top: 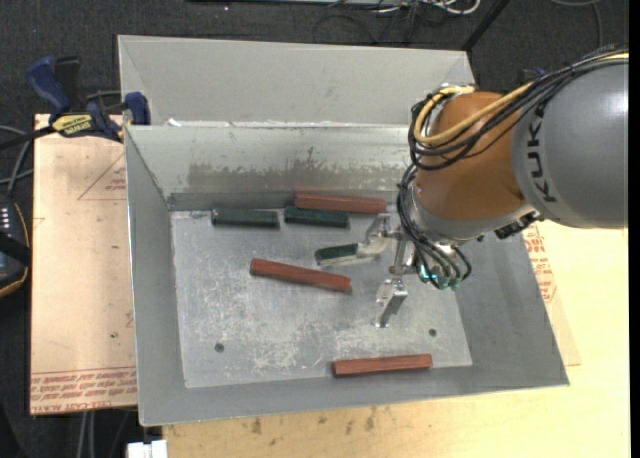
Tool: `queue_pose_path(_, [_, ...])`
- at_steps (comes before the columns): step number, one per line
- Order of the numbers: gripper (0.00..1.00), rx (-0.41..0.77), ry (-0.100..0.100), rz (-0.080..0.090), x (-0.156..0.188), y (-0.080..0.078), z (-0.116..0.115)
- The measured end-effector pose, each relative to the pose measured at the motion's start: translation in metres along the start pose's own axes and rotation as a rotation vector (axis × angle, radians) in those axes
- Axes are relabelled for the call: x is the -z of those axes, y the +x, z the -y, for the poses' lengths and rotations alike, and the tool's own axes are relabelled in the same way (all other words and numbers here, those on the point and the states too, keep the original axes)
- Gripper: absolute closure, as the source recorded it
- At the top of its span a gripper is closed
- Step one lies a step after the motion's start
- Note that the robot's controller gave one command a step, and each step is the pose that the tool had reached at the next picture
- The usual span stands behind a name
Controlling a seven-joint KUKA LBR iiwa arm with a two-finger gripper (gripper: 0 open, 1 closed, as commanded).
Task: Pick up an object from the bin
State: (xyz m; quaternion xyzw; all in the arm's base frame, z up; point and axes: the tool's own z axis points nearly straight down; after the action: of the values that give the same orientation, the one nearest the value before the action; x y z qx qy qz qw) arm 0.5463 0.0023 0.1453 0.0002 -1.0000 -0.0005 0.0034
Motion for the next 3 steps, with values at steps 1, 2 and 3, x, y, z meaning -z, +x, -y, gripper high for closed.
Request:
queue_pose_path(1, [0.00, 0.000, 0.000, 0.007, 0.004, -0.002, 0.000])
queue_pose_path(2, [1.00, -0.156, 0.000, 0.009, -0.061, -0.024, -0.031])
queue_pose_path(3, [1.00, -0.155, 0.000, 0.009, -0.061, -0.024, -0.031])
